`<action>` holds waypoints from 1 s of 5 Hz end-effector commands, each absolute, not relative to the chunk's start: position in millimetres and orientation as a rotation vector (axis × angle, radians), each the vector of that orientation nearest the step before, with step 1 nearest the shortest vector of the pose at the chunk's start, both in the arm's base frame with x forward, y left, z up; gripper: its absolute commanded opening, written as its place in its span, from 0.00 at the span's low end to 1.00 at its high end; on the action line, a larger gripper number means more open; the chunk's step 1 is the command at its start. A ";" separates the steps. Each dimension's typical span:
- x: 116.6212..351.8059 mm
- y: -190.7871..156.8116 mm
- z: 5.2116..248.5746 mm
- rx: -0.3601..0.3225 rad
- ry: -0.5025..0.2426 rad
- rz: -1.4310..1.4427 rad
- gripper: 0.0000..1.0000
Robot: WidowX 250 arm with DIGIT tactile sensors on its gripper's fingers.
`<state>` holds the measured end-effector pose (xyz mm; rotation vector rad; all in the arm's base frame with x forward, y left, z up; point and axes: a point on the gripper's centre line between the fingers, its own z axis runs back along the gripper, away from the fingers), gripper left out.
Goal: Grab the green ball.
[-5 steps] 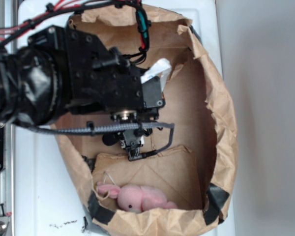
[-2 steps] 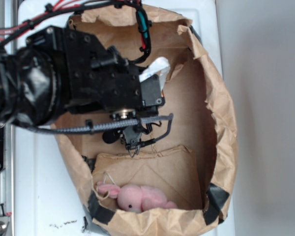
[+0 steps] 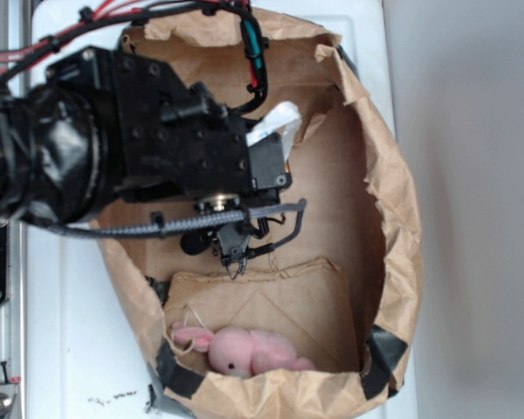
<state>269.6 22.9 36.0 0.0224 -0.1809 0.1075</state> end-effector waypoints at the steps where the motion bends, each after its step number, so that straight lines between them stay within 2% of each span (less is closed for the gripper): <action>1: 283.1 26.0 115.6 -0.086 -0.197 0.158 0.00; 2: 287.2 30.8 148.6 -0.125 -0.209 0.182 0.00; 3: 284.7 36.0 171.3 -0.113 -0.181 0.200 0.00; 4: 281.2 35.6 179.8 -0.084 -0.190 0.206 0.00; 5: 273.4 26.8 181.6 -0.071 -0.239 0.174 0.00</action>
